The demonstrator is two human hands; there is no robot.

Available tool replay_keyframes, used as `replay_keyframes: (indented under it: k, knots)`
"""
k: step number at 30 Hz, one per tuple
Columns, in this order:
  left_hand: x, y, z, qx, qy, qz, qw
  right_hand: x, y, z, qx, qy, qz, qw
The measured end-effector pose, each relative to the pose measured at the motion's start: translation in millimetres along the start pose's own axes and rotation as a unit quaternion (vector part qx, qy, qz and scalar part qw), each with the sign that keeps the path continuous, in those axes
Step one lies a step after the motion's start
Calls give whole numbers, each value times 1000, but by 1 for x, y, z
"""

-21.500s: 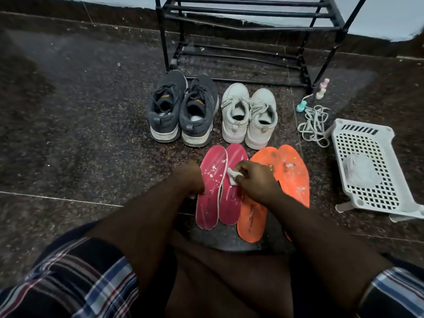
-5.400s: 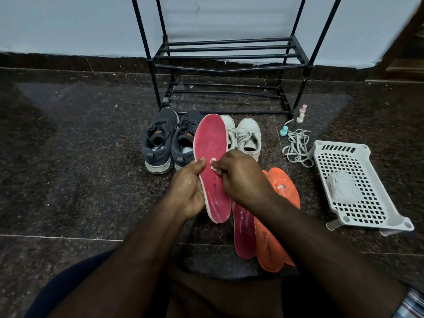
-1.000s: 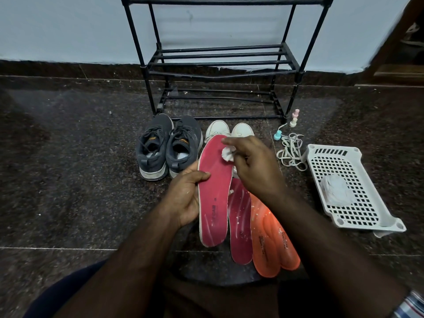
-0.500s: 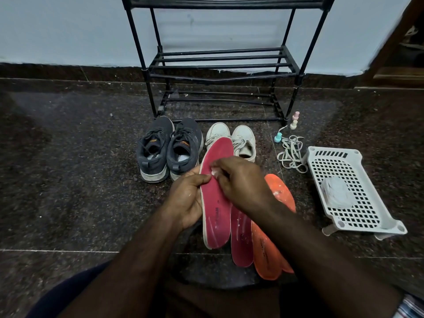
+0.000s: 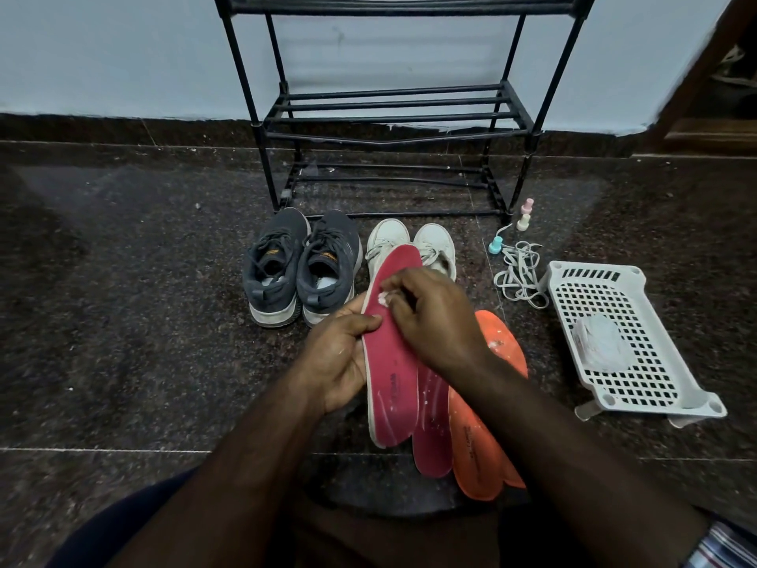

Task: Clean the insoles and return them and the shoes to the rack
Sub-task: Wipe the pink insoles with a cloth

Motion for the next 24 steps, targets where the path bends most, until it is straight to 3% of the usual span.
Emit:
replay_keyframes:
  k: [5, 11, 14, 20, 24]
  knots:
    - [1, 0, 2, -14, -8, 1, 1000, -15, 0, -15, 33, 14, -50, 998]
    - [2, 1, 2, -11, -21, 6, 1000, -7, -3, 10, -58, -7, -25, 998]
    - [6, 3, 6, -23, -61, 2, 998, -24, -8, -11, -10, 20, -74, 997]
    - [9, 1, 7, -20, -65, -7, 998, -1, -1, 26, -88, -6, -9, 996]
    - [11, 0, 12, -26, -69, 15, 997, -13, -12, 2, -58, 34, -51, 996]
Point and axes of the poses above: each hand's wrist, its own y-axis away from the middle knuckle, its own x-axis out of the palm, z = x × y, the point moved 8 cm from there along -y, towards the middle knuckle, and after that the axes turned 12 degrees about -x, right-handed, at the moved point
